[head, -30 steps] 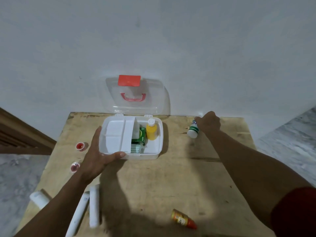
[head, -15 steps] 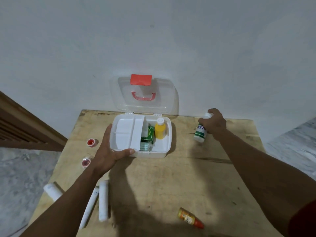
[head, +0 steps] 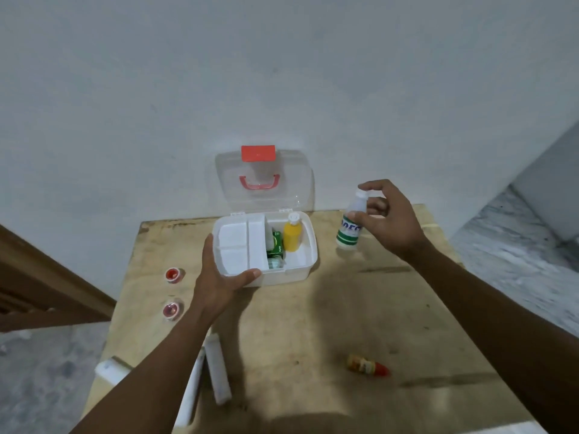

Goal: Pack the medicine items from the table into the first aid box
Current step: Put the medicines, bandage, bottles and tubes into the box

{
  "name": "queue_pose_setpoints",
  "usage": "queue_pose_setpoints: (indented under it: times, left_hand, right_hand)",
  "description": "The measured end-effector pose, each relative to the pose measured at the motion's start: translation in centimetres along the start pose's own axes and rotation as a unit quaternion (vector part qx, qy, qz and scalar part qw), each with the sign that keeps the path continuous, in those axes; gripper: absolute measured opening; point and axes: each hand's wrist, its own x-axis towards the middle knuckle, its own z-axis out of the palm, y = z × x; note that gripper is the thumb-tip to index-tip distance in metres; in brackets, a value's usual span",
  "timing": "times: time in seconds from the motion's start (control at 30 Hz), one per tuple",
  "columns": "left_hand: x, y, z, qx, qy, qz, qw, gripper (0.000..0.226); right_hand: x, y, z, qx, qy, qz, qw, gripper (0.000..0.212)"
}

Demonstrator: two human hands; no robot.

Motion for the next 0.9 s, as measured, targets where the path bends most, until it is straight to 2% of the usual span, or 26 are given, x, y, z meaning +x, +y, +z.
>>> queue_pose_setpoints:
  times: [0.17,0.33,0.5,0.63,0.7,0.9]
  left_hand:
    - [0.4,0.2,-0.2,-0.004,-0.001,-0.018,1.000,0.112]
    - [0.2,-0.2,-0.4,-0.004,-0.006,-0.031,0.999,0.119]
    - [0.1,-0.3,-0.3,-0.006,-0.006,-0.031,0.999,0.114]
    - [0.5,-0.2,-0.5,-0.008,-0.019,-0.021,1.000,0.112]
    - [0.6,-0.3,-0.4,-0.011,-0.019,-0.019,1.000,0.107]
    - [0.6,-0.3,-0.2,-0.013,-0.004,-0.010,1.000,0.101]
  right_hand:
    - [-2.1,-3.6,2.1,-0.002,0.023,-0.063,0.998,0.045]
    - [-2.8,-4.2,5.4,-0.012,0.024,-0.104,0.994,0.045]
    - [-1.4,-2.2,7.8,-0.061,-0.023,-0.141,0.988,0.042]
    - [-0.2,0.4,8.7,-0.155,-0.060,-0.239,0.957,0.041]
    - [0.3,1.9,8.8,-0.166,-0.080,-0.247,0.951,0.041]
    - [1.0,4.7,9.1,-0.214,-0.058,-0.270,0.937,0.045]
